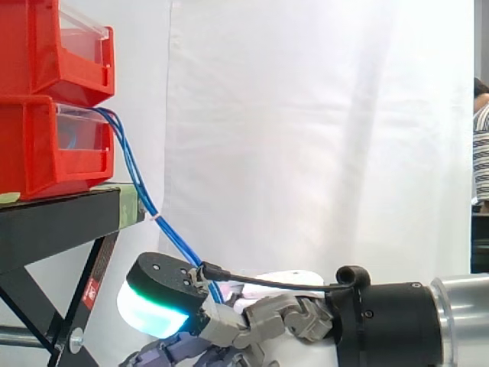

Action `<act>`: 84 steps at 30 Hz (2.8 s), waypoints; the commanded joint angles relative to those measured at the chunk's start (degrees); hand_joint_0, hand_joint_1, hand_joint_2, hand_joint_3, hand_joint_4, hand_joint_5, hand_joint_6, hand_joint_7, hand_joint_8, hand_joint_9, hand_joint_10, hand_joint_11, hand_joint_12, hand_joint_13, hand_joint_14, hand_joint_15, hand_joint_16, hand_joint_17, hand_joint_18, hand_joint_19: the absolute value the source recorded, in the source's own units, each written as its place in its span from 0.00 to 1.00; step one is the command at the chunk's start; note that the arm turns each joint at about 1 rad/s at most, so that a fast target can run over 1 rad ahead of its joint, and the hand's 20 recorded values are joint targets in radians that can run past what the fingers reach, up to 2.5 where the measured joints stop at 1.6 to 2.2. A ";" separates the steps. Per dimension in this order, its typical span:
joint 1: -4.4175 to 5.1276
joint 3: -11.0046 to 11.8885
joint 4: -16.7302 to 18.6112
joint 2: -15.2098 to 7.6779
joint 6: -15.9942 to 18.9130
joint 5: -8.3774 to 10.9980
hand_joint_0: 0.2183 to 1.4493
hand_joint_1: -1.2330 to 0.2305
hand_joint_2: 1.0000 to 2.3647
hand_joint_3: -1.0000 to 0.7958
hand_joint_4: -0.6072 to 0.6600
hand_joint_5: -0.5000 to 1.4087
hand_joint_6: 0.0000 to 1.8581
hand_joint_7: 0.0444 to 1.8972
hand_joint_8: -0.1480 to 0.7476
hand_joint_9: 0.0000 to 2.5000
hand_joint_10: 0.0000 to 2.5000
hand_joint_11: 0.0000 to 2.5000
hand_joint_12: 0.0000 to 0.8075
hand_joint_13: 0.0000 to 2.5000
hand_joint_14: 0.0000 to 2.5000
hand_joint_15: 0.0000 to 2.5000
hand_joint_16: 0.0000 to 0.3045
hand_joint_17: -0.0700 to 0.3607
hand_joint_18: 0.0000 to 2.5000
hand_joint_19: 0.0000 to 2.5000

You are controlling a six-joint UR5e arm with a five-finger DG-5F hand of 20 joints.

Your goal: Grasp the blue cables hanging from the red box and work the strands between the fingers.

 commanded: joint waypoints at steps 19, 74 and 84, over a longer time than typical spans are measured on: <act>-1.15 5.10 -15.92 5.96 0.50 -4.41 0.44 0.48 0.00 0.00 0.68 0.30 0.00 0.57 0.70 0.52 1.00 1.00 0.74 0.70 1.00 0.62 0.75 0.56 0.98 0.34; -3.78 5.10 -13.02 12.29 -2.31 0.16 0.43 0.48 0.00 0.00 0.64 0.34 0.15 0.62 0.70 0.52 1.00 1.00 0.74 0.70 1.00 0.62 0.75 0.56 0.98 0.34; -3.69 5.10 -13.11 12.29 -0.64 3.77 0.46 0.47 0.00 0.00 0.62 0.32 0.21 0.60 0.70 0.52 1.00 1.00 0.74 0.70 1.00 0.62 0.75 0.56 0.98 0.34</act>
